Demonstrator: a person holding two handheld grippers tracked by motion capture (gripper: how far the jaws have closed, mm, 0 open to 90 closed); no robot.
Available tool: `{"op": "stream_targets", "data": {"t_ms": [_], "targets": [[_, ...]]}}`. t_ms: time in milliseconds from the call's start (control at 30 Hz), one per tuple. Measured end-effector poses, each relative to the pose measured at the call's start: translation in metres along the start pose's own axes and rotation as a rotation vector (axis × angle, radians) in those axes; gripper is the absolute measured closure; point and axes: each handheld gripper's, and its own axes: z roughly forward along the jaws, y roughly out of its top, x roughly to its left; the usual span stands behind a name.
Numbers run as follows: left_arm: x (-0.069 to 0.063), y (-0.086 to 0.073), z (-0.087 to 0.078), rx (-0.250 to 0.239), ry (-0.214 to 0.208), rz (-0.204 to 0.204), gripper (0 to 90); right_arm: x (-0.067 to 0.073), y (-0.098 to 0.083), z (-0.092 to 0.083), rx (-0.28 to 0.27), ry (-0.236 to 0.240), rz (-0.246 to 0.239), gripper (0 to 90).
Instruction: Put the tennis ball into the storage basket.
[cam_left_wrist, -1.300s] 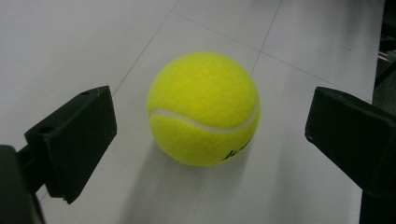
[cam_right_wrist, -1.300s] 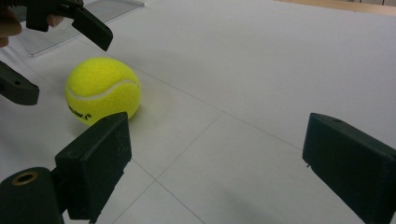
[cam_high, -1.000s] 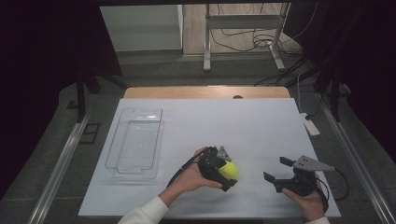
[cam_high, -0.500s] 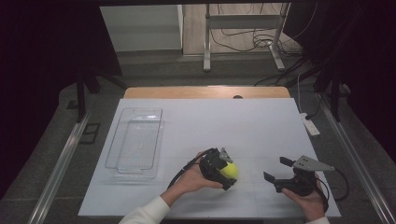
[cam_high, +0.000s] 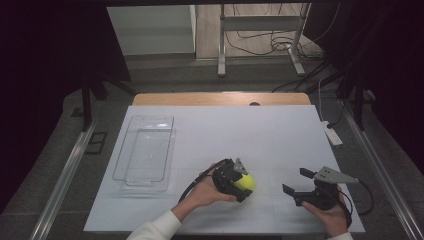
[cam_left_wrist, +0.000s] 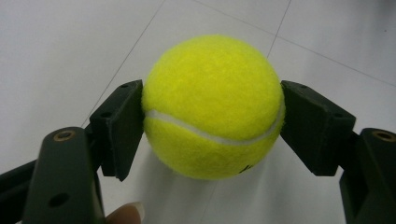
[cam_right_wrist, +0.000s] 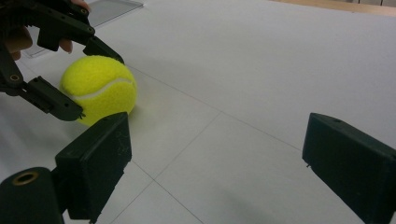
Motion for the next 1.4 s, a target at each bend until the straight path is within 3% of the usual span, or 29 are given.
{"op": "stream_targets", "data": {"t_ms": [767, 1400], "targets": [[0.0, -0.001, -0.025, -0.095, -0.006, 0.01, 26.9, 0.0, 0.0, 0.0, 0.001, -0.002, 0.001, 8.2], [0.003, -0.005, -0.053, -0.196, 0.029, 0.005, 26.9, 0.001, 0.0, 0.001, -0.003, -0.002, 0.0, 8.2]]}}
